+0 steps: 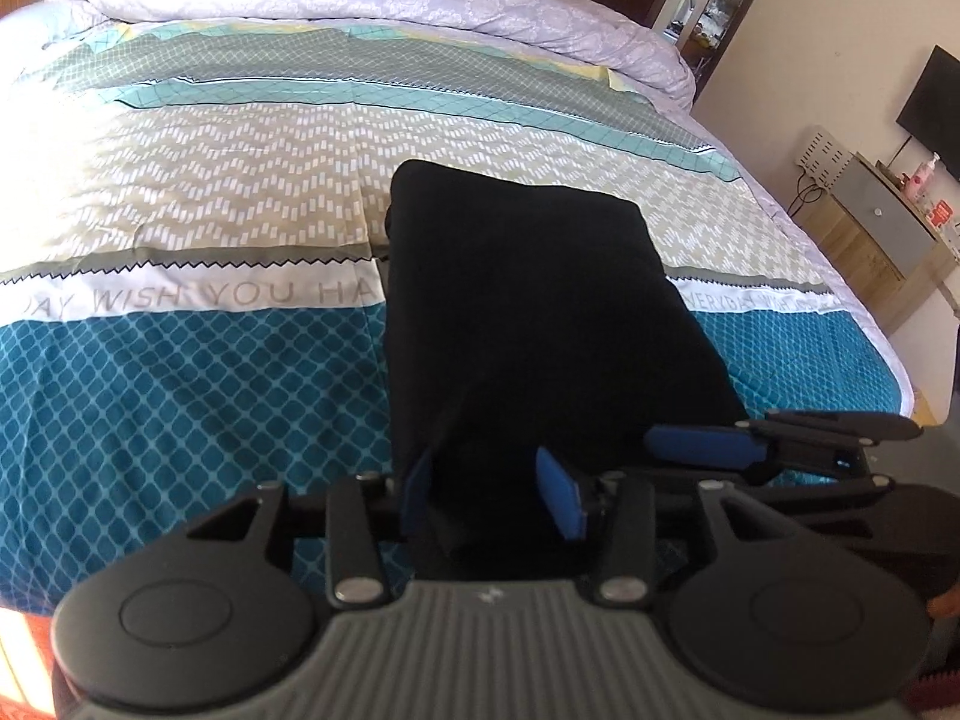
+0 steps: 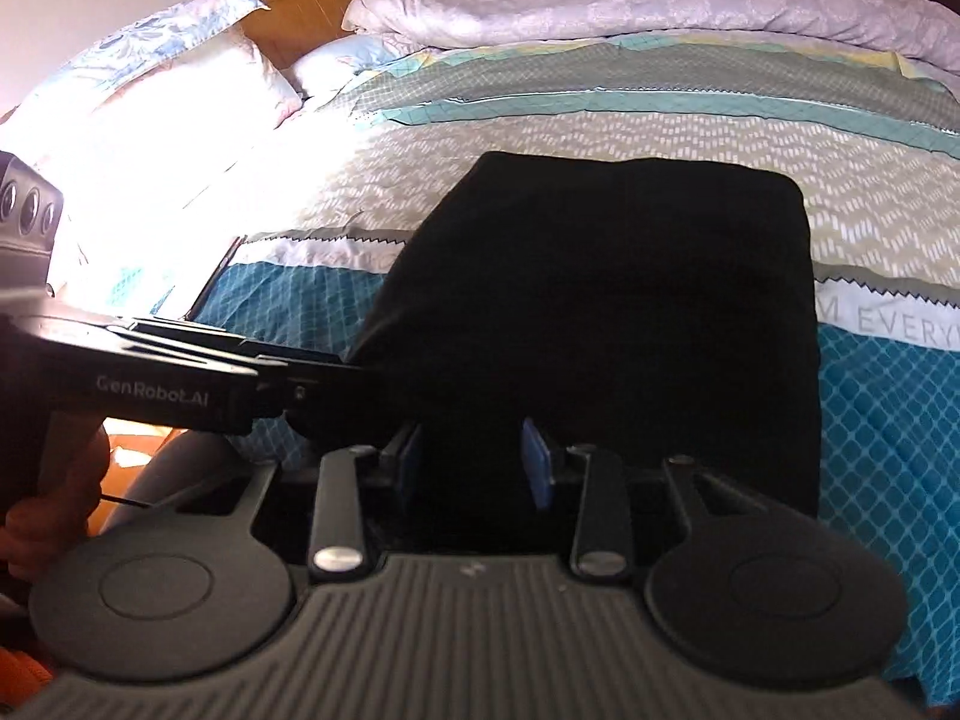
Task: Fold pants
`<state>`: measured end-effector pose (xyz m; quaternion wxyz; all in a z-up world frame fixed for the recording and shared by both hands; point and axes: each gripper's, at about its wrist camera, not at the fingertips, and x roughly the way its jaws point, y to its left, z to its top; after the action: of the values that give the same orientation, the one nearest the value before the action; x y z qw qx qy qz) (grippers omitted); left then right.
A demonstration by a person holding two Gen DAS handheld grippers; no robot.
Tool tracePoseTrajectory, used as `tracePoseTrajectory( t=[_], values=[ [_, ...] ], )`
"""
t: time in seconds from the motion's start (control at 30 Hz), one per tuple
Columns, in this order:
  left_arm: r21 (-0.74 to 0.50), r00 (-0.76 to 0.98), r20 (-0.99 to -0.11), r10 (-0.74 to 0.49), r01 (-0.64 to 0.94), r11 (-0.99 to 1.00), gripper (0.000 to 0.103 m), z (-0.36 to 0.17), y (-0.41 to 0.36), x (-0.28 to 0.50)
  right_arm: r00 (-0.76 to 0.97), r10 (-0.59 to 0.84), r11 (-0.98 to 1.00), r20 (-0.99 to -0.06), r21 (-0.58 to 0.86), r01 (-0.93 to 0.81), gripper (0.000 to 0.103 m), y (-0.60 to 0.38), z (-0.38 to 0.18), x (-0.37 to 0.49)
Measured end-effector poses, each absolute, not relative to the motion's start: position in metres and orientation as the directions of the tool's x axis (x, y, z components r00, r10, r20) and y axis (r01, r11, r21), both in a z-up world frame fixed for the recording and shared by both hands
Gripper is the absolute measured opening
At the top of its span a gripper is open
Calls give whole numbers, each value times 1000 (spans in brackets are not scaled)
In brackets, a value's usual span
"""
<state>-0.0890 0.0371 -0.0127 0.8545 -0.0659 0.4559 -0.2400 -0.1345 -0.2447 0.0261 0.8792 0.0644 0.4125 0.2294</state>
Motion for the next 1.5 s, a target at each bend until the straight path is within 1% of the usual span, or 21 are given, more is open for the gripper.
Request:
tracePoseTrajectory(
  t=[0.17, 0.2, 0.27, 0.33, 0.4, 0.67, 1.0, 1.03, 1.13, 1.17, 1.23, 1.43, 1.5],
  values=[
    [-371, 459, -734, -501, 346, 862, 42, -14, 42, -93, 563, 435, 897, -703, 282, -341, 39, -247, 29, -147],
    [-375, 457, -734, -501, 343, 861, 44, -17, 43, -92, 559, 433, 898, -707, 287, -333, 39, -249, 27, -148],
    [-383, 444, -747, -495, 321, 866, 53, -27, 44, -88, 546, 440, 897, -713, 315, -311, 39, -251, 22, -144],
    [-433, 416, -749, -516, 282, 856, 58, -38, 48, -83, 538, 445, 895, -716, 341, -288, 39, -251, 18, -140],
    [-461, 408, -740, -534, 271, 845, 58, -39, 53, -82, 538, 444, 896, -717, 350, -274, 39, -251, 16, -139],
    [-476, 406, -732, -547, 271, 837, 60, -40, 56, -83, 543, 428, 904, -723, 331, -272, 39, -247, 21, -141],
    [-489, 400, -727, -558, 269, 830, 61, -40, 57, -83, 595, 510, 838, -621, 516, -180, 41, -288, 41, -144],
    [-489, 399, -728, -557, 268, 830, 62, -40, 57, -84, 595, 506, 838, -625, 519, -169, 41, -289, 40, -142],
    [-493, 394, -730, -559, 264, 829, 63, -42, 57, -83, 561, 452, 871, -694, 480, -107, 40, -287, 22, -135],
    [-492, 392, -731, -558, 263, 830, 65, -42, 56, -83, 548, 457, 865, -700, 494, -91, 39, -288, 15, -133],
    [-493, 389, -733, -559, 262, 829, 66, -43, 56, -83, 549, 470, 850, -692, 522, -69, 39, -291, 9, -134],
    [-508, 378, -721, -581, 283, 814, 67, -37, 62, -80, 563, 485, 843, -669, 528, -99, 40, -296, 22, -140],
    [-523, 390, -696, -602, 299, 798, 68, -28, 70, -80, 577, 503, 831, -644, 543, -119, 43, -302, 31, -143]
  ],
)
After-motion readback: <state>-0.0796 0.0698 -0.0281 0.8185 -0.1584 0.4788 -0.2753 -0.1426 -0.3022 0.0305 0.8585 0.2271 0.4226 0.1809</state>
